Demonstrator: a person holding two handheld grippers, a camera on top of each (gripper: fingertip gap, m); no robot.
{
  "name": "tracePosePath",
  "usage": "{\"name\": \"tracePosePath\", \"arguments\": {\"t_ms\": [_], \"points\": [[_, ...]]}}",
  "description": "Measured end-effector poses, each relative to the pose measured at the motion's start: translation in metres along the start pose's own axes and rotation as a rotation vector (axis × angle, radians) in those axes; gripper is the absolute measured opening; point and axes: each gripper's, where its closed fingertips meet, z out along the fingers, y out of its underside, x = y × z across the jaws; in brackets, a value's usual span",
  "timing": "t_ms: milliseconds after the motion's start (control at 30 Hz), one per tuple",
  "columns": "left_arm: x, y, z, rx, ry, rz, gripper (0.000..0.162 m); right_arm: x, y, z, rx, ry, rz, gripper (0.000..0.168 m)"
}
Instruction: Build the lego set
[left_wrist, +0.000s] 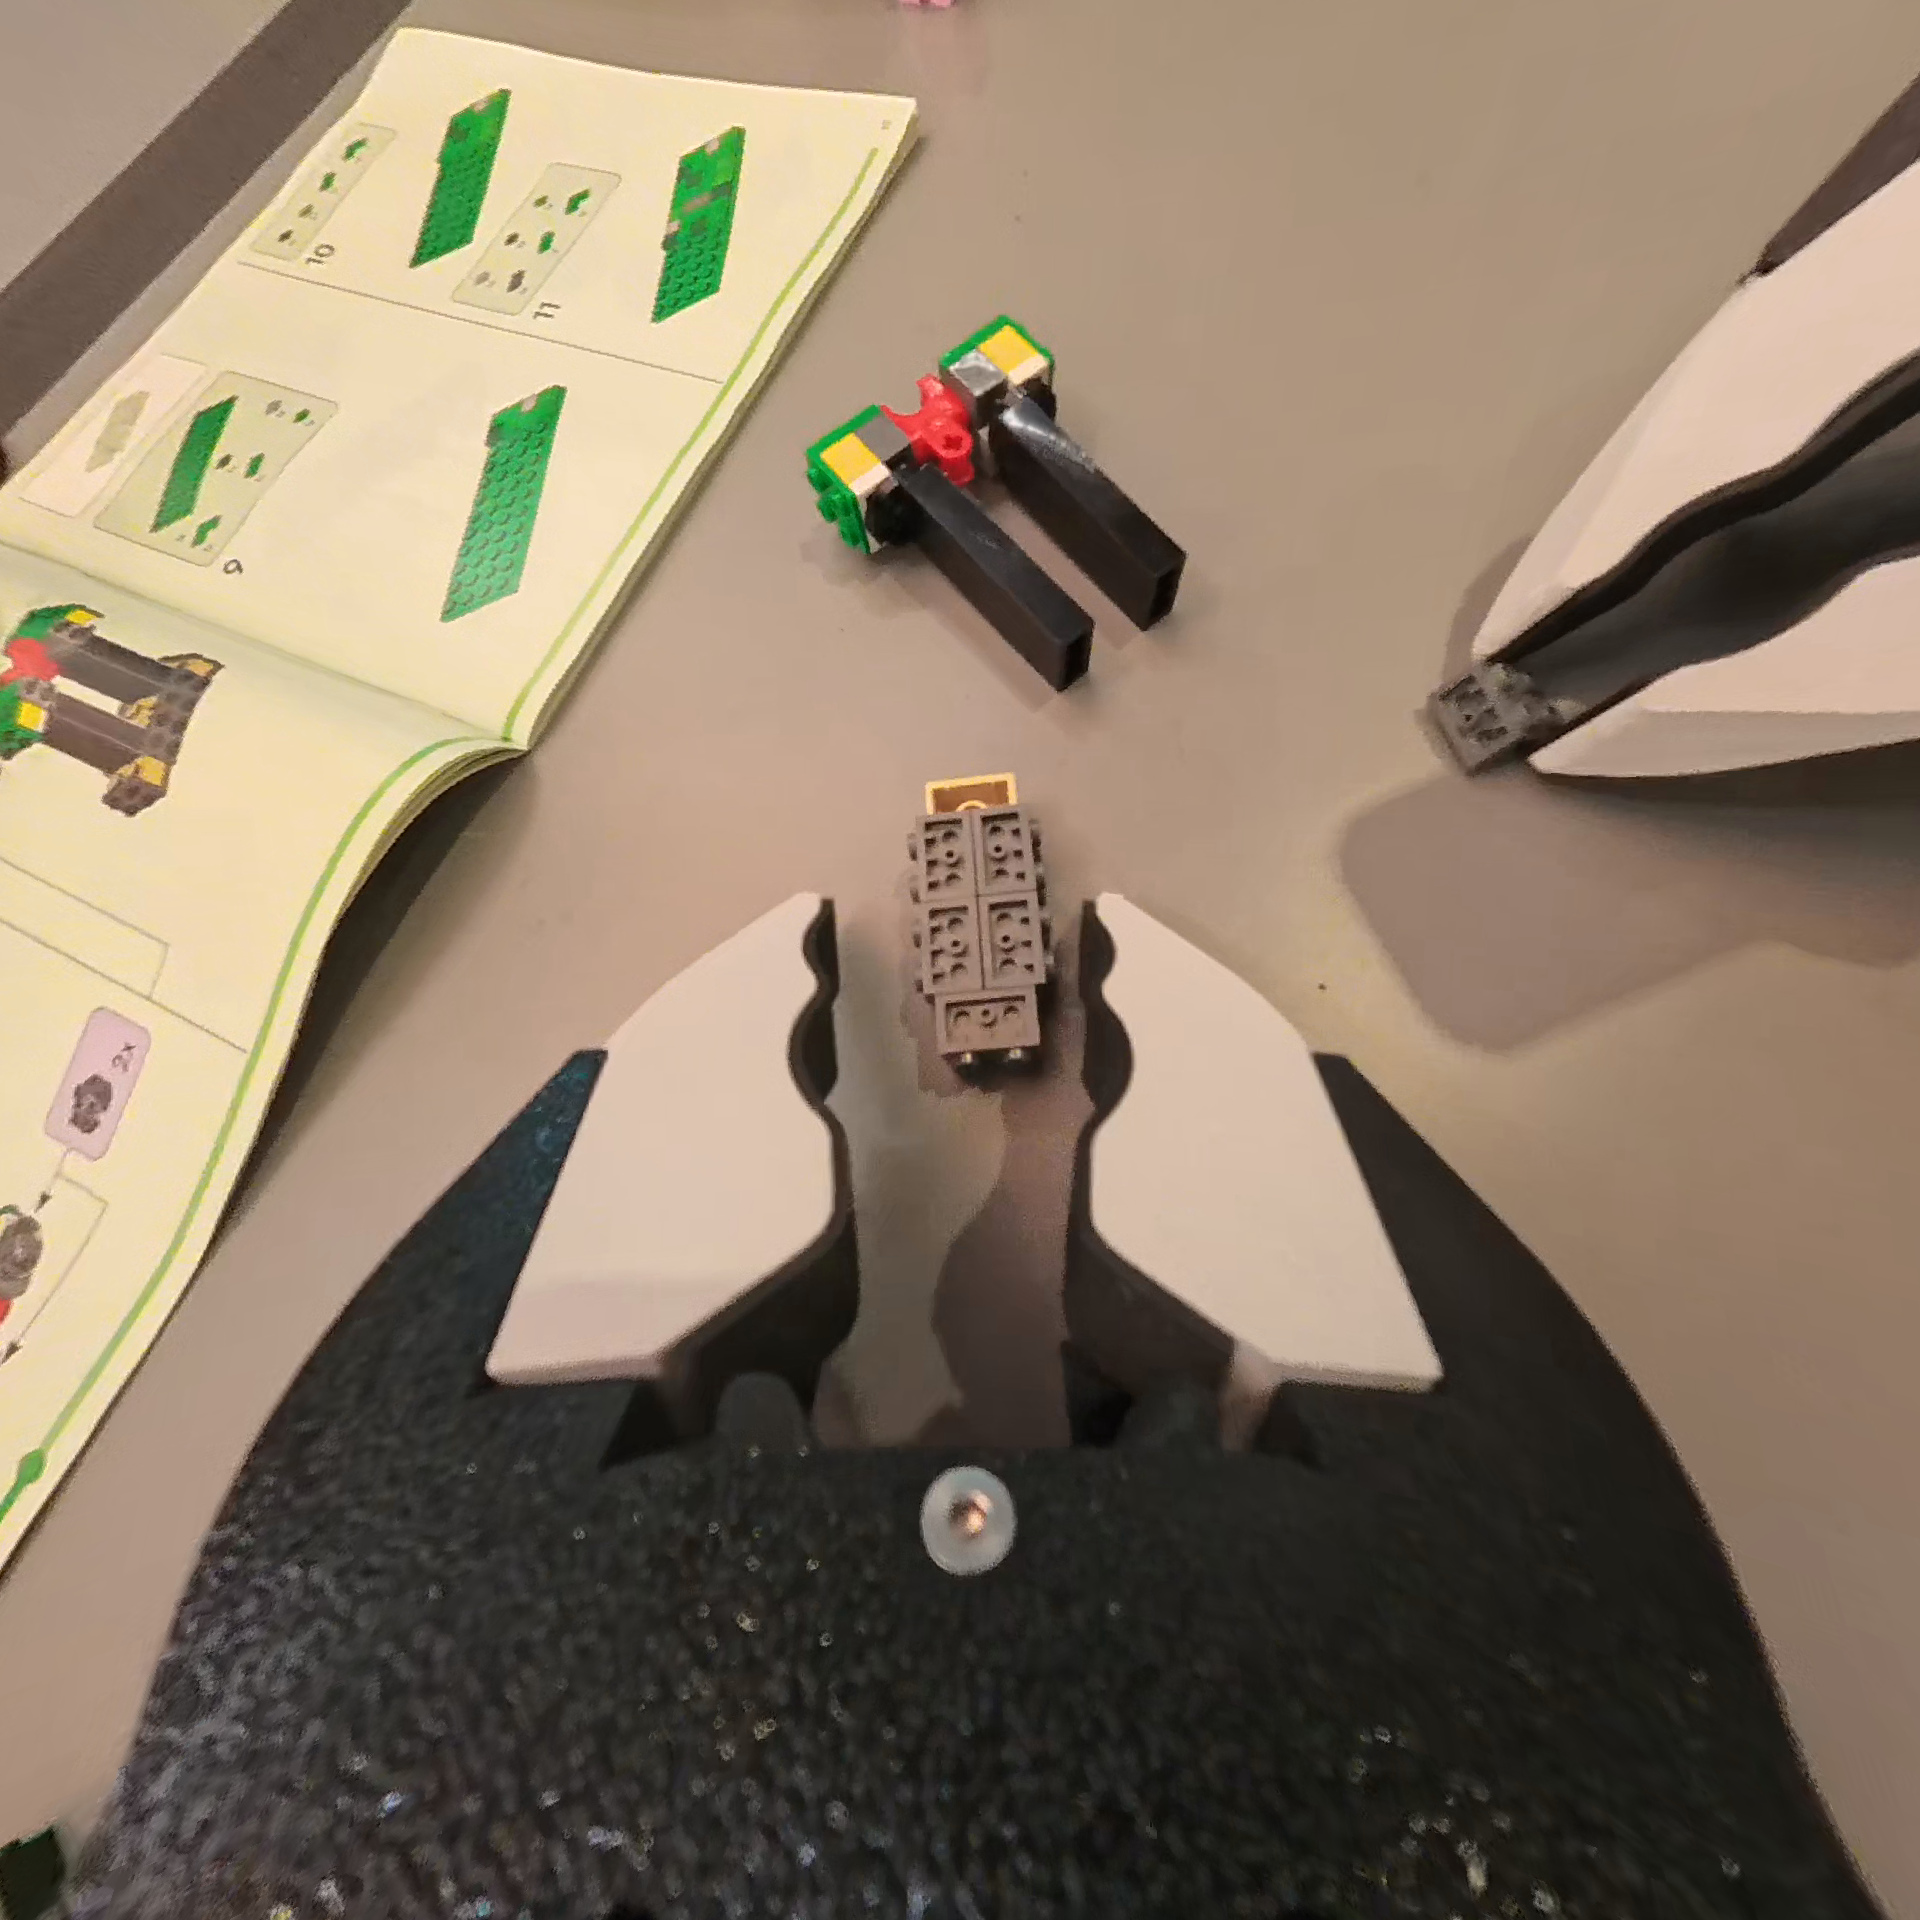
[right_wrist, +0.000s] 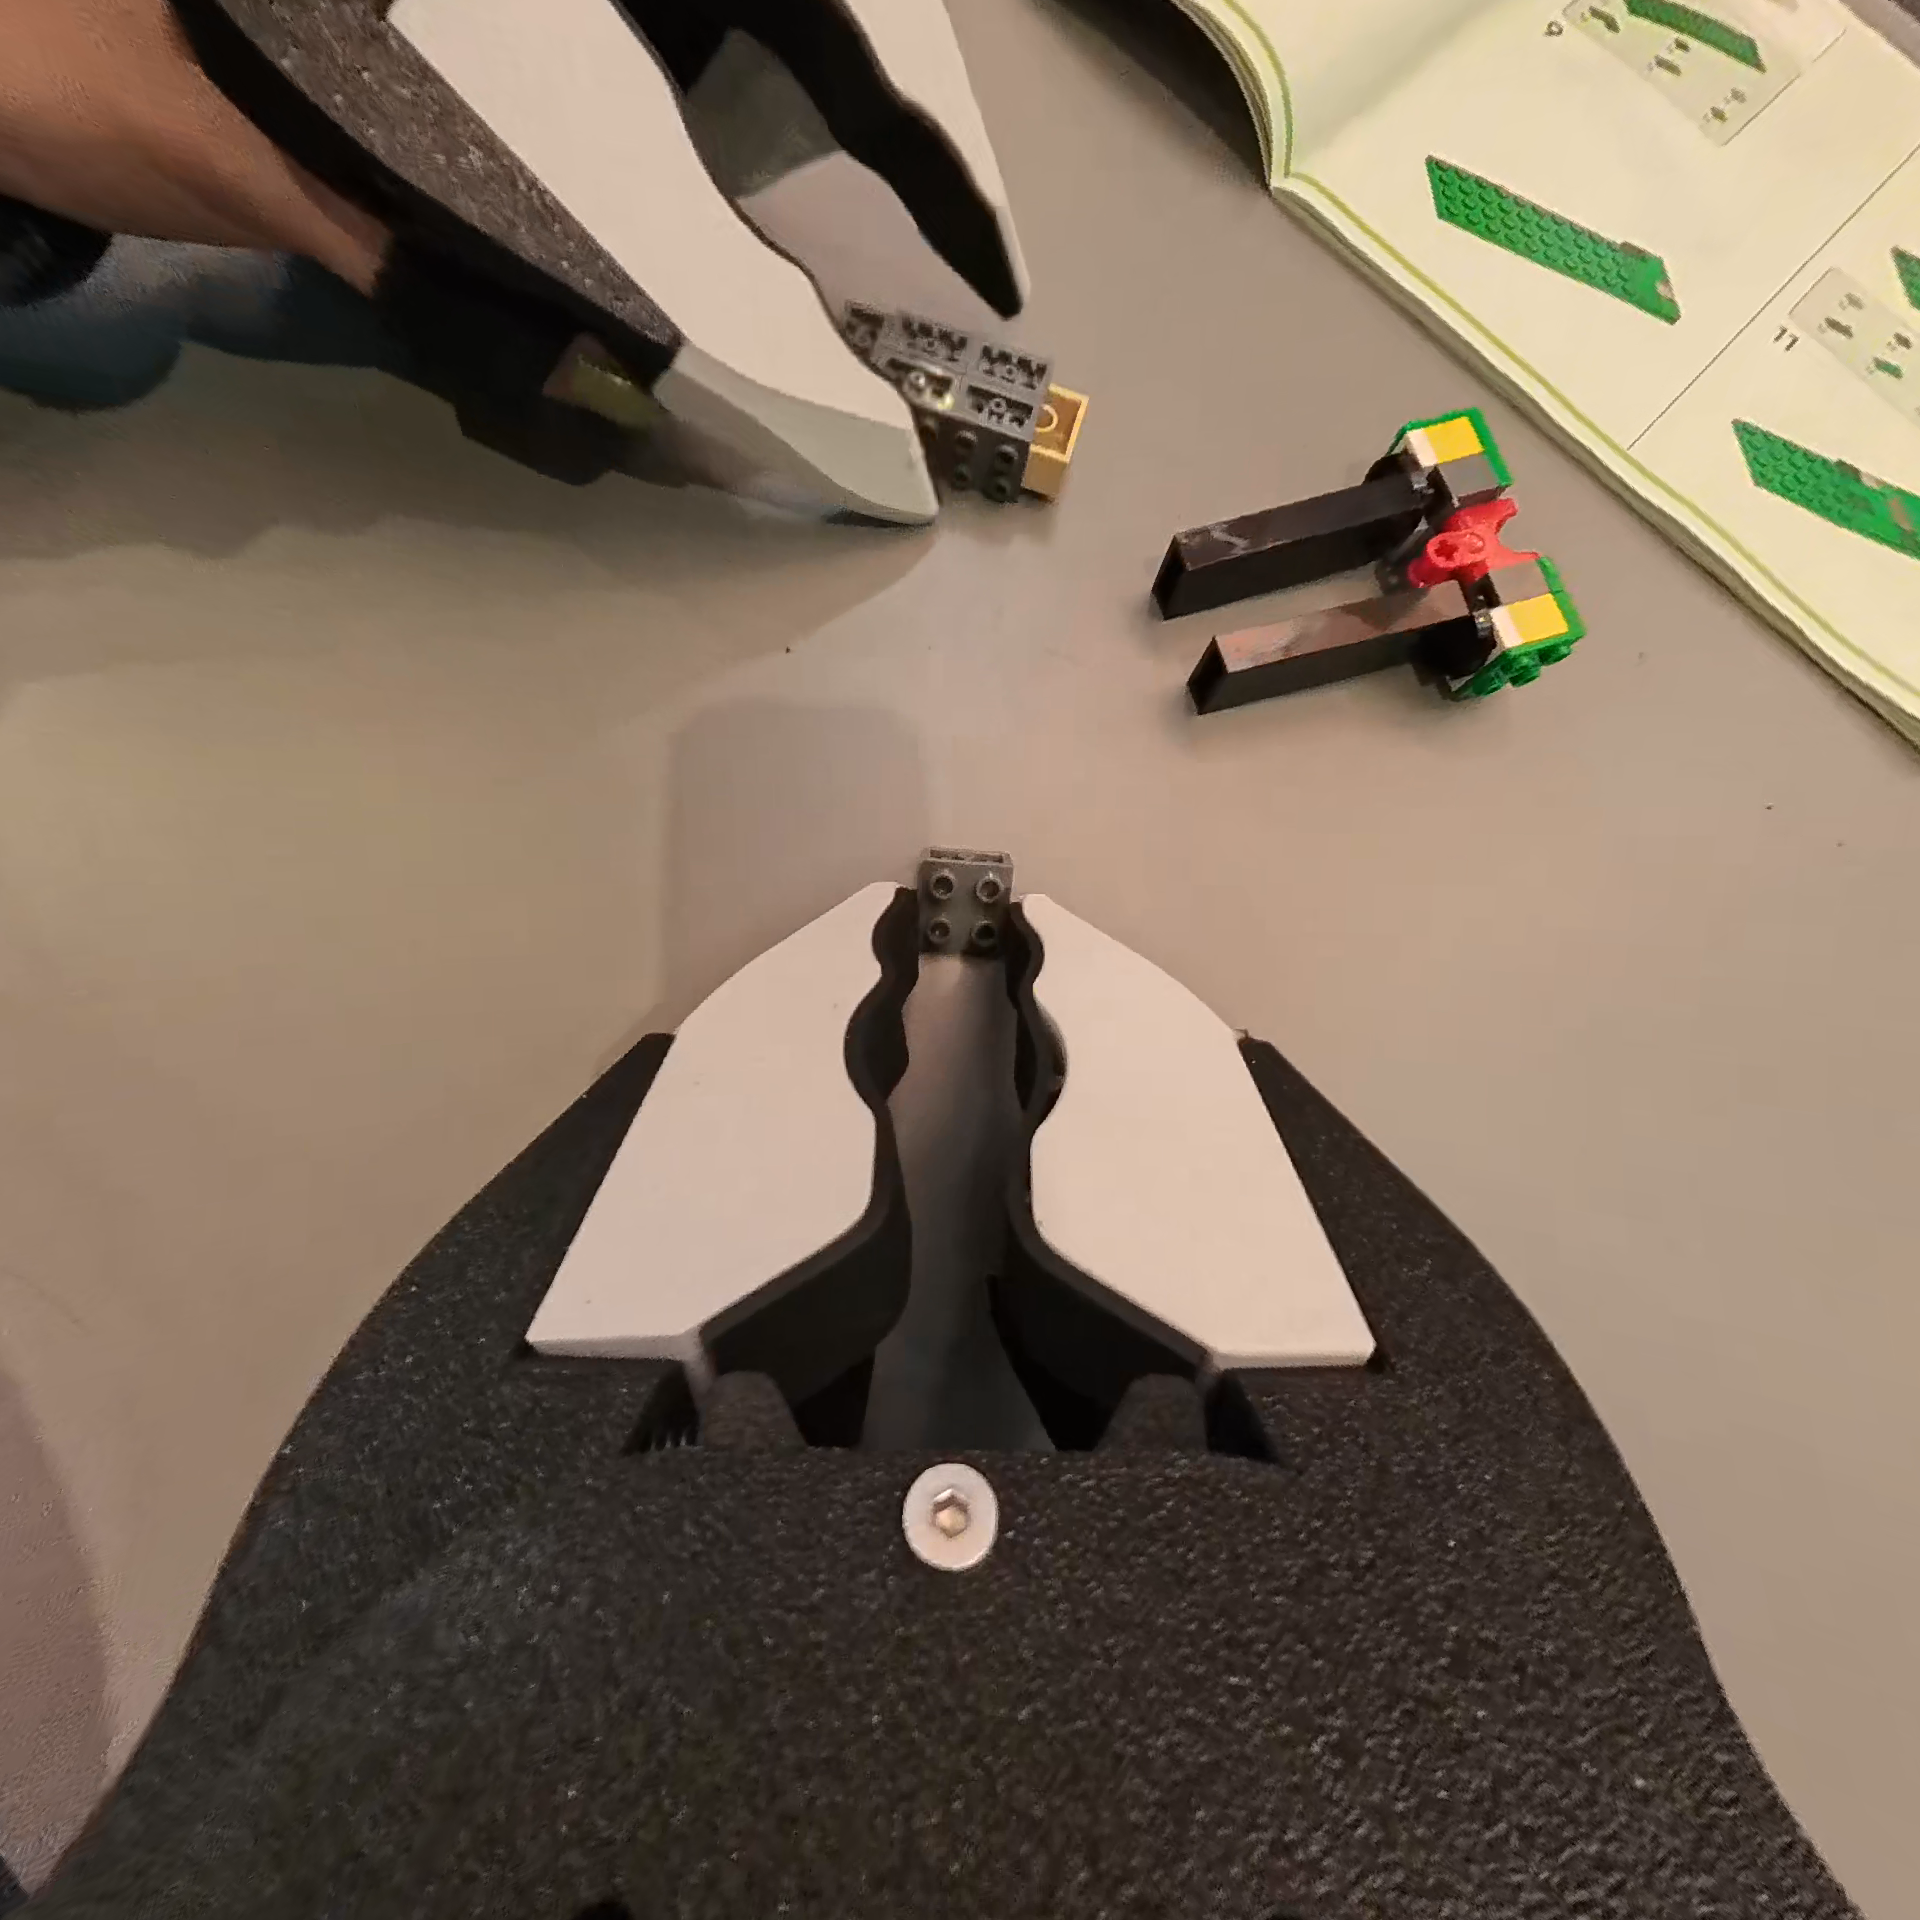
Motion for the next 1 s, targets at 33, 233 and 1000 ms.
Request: {"name": "tracePosePath", "arguments": {"t_ms": [33, 233, 1000], "points": [[0.001, 0.001, 0.0, -0.002, 0.013, -0.005, 0.043, 0.001, 0.0, -0.001, 0.011, -0.002, -0.005, 0.015], [0.007, 0.001, -0.001, 0.001, 0.04, 0.02, 0.034, 0.008, -0.009, -0.004, 0.114, 0.004, -0.119, 0.015], [0.069, -0.059, -0.039, 0.399, 0.6, -0.232, 0.024, 0.019, -0.058, -0.053, 0.637, -0.625, -0.052, 0.016]]}}
